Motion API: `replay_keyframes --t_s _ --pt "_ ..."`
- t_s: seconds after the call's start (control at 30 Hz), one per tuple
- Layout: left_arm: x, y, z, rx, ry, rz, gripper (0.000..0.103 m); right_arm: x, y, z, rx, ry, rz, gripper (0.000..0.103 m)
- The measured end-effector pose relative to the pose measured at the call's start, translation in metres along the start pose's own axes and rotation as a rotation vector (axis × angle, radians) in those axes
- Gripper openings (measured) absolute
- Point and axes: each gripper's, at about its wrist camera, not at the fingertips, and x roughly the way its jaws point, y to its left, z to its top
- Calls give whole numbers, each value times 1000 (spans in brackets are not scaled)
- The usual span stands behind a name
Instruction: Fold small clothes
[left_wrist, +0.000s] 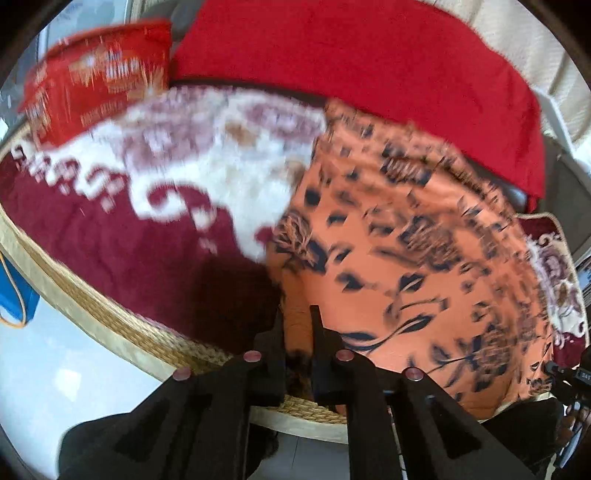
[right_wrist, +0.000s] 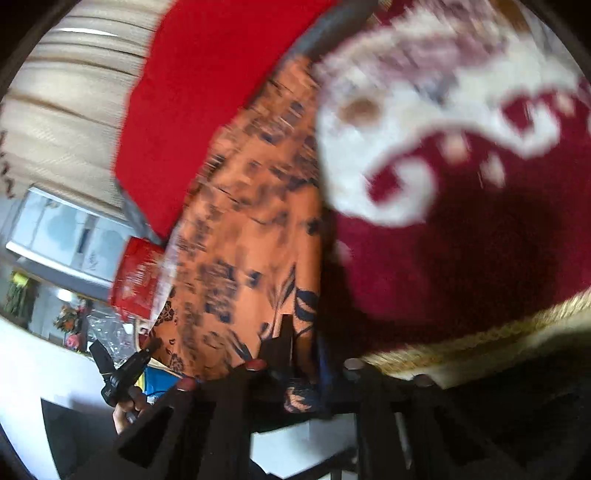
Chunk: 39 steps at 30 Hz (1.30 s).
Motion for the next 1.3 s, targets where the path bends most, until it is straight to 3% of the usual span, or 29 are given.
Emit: replay_keyframes --t_s 0.03,0.1,0.17,0.2,0.27,0.37,0.5,0.57,0.73,0.83,0.9,1.0,1.13,1.23,1.27,1.3 --pt "8 0 -3 -3 25 23 21 6 -5 -2 15 19 5 53" --pt "8 1 -7 -8 3 11 21 12 -11 -5 49 19 54 53" --pt "2 2 -5 -6 1 -24 8 10 -9 -6 23 15 38 13" --pt "-7 4 -3 -22 -18 -54 7 9 -9 -6 21 23 34 6" --pt "-31 9 3 -56 -70 -90 7 -2 -3 -7 12 15 47 6" --pt "-45 18 12 -101 -99 -130 7 -26 4 -4 20 -38 133 6" --pt "0 17 9 -84 63 -67 7 -8 -24 3 96 12 109 6" --pt "-4 12 16 -72 59 -83 7 1 -34 2 150 34 132 6" --pt "-55 -11 85 -43 -98 -220 7 -34 6 39 80 -64 305 6" --pt "-57 -27 155 -6 -168 -275 7 -44 32 98 44 -131 382 6" --pt "-43 -41 204 5 -206 -277 7 -43 48 152 14 -192 406 6" --pt "0 -54 267 -16 -199 -266 8 -26 61 224 46 -269 431 6" --pt "105 -68 331 -31 -145 -175 12 28 55 303 86 -286 310 9" --pt "187 -58 339 -98 25 -103 17 86 35 339 69 -228 131 10" --pt "200 -54 337 -112 84 -105 17 95 28 337 81 -231 93 14" --pt "201 -49 335 -125 88 -133 20 97 26 331 85 -234 95 33"
